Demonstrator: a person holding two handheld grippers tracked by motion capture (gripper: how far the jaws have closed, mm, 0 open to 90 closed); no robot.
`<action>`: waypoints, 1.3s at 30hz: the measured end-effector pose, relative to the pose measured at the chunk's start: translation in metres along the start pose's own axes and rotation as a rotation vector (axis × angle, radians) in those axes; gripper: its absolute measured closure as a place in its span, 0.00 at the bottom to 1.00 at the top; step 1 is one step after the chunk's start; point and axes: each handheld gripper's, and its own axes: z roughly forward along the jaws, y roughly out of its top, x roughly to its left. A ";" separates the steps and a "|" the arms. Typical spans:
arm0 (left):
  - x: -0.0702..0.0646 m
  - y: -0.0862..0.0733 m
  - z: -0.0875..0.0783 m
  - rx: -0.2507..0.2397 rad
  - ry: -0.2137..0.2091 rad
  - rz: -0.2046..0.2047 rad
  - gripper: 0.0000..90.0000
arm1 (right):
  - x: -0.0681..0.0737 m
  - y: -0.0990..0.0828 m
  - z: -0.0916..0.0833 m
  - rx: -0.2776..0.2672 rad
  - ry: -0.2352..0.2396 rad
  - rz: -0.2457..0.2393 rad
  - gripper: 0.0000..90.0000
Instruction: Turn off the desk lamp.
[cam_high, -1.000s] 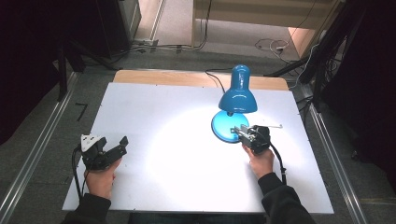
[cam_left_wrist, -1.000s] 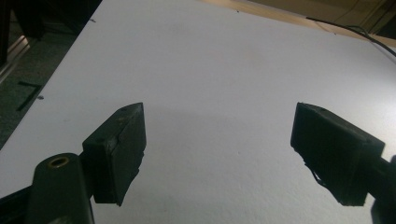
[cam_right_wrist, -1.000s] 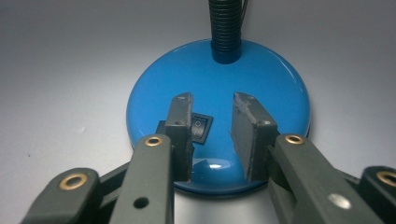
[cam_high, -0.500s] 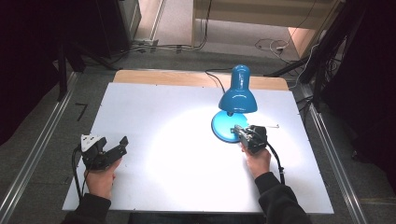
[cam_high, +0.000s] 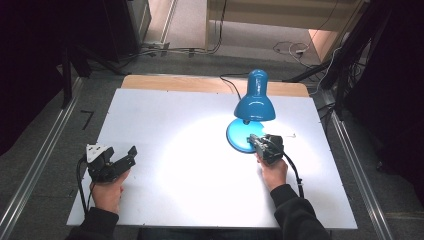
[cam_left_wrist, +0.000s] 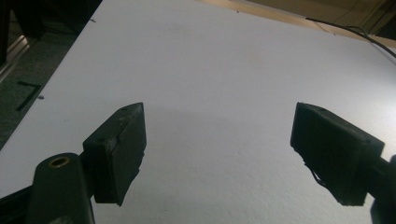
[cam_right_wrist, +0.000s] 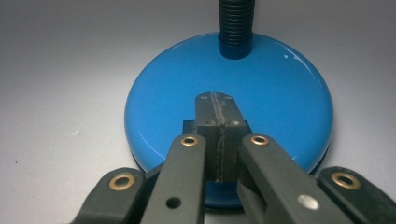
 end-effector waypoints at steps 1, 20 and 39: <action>0.000 0.000 0.000 0.000 0.000 0.000 0.21 | 0.000 0.000 0.000 0.000 0.000 0.000 0.98; 0.000 0.000 0.000 0.003 0.000 0.001 0.21 | 0.000 -0.002 0.003 0.005 -0.012 -0.016 0.98; -0.002 -0.001 0.002 0.009 -0.004 0.009 0.21 | 0.003 -0.003 0.004 -0.005 -0.029 -0.039 0.98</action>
